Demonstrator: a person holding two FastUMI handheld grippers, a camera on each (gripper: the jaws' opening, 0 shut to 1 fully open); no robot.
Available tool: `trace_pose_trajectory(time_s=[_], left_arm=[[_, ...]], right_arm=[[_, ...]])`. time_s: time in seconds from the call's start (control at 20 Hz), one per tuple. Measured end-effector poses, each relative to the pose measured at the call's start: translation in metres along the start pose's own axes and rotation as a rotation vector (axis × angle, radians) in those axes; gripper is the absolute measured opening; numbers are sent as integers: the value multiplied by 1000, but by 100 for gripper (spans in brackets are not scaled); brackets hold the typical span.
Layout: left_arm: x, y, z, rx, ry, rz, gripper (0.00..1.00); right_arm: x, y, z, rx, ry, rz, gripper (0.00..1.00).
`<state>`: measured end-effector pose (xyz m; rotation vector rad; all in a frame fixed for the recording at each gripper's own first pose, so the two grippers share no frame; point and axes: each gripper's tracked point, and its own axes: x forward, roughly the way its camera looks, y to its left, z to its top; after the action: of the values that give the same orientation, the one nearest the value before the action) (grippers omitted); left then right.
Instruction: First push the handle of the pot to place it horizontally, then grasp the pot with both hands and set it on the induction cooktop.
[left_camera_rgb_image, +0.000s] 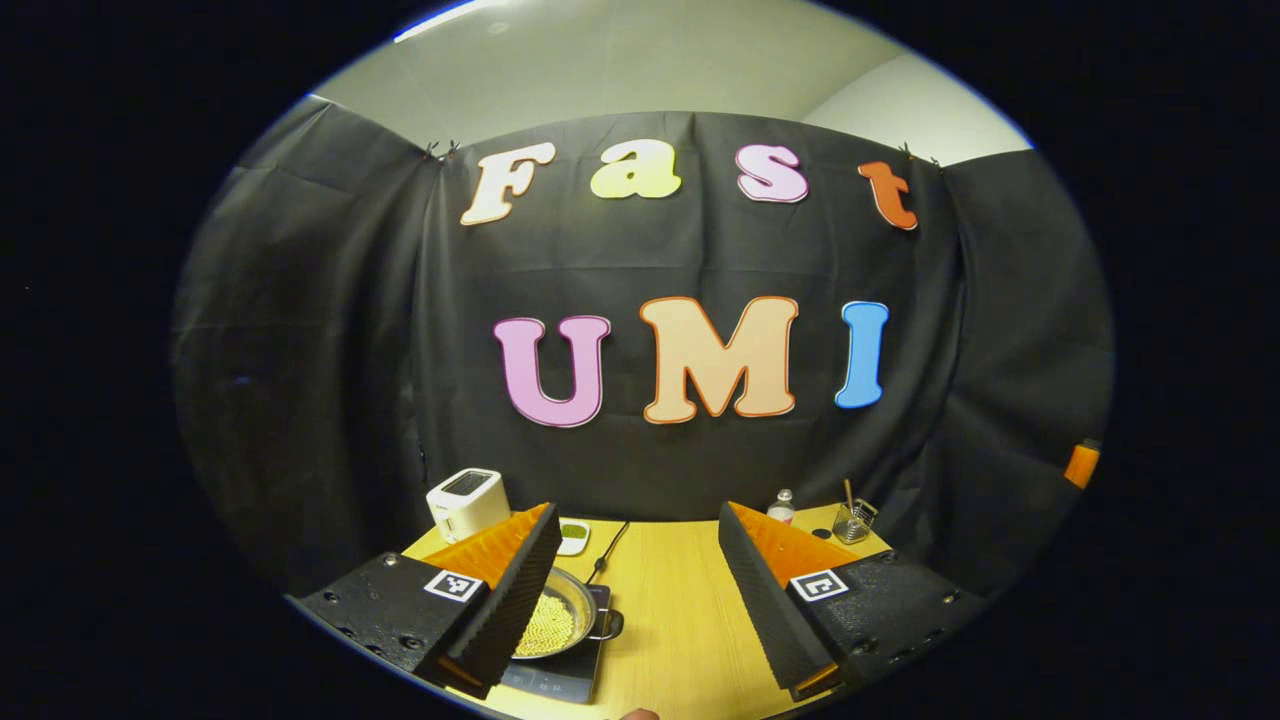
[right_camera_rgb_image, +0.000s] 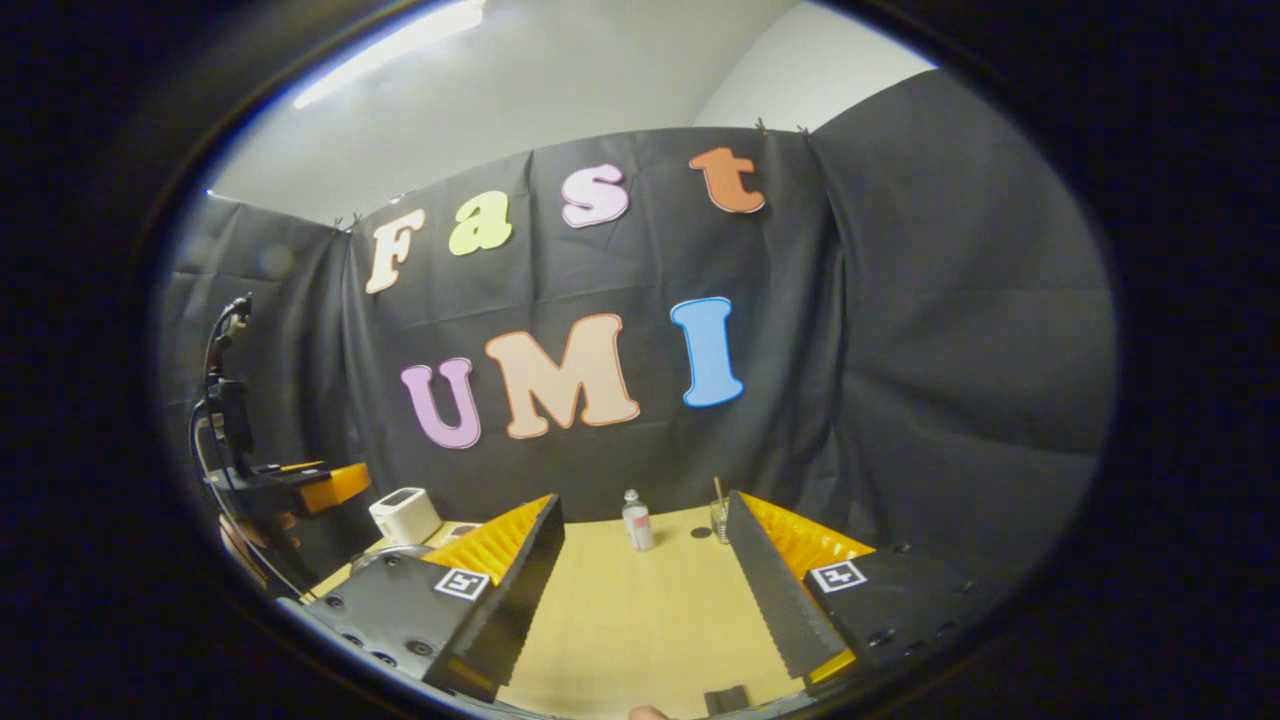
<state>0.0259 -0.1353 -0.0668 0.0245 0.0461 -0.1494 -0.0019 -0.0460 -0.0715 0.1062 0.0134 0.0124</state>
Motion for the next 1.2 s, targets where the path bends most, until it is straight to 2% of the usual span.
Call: trace_pose_trajectory(time_s=[0.1,0.15,0.2,0.25,0.3,0.45,0.5,0.65,0.7,0.85,0.95,1.05,1.1,1.15,1.2], left_arm=[[2,-12,0,-7,-8,-27,96],[3,-16,-1,-7,-6,-42,93],[5,-22,0,-5,-14,-56,96],[6,-26,1,-1,-23,-68,93],[9,-31,2,5,-33,-79,96],[19,-58,-2,-16,-73,-131,93],[22,-74,3,-41,-107,-163,96],[26,-119,16,-126,-165,-255,96],[26,-134,24,-161,-195,-280,93],[34,-184,52,-306,-295,-356,93],[44,-204,63,-402,-379,-355,95],[52,-217,56,-465,-459,-305,96],[61,-224,44,-472,-484,-271,96],[68,-232,26,-461,-482,-239,95],[79,-245,-2,-434,-462,-206,96]], right_arm=[[-3,-3,5,-2,-14,-7,92],[-4,-2,7,-1,-20,-6,92],[-4,-1,9,-1,-30,0,92],[-3,1,11,-1,-40,9,92],[-2,2,11,5,-45,17,93],[5,1,14,41,-72,41,93],[10,-3,18,53,-90,44,93],[27,-34,29,51,-125,19,92],[32,-48,33,30,-133,9,92],[58,-92,54,-56,-177,-17,92],[80,-118,64,-90,-216,-24,92],[104,-141,61,-87,-257,-9,93],[117,-153,54,-70,-279,1,93],[132,-166,44,-51,-301,4,99],[146,-181,26,-37,-316,3,99]])
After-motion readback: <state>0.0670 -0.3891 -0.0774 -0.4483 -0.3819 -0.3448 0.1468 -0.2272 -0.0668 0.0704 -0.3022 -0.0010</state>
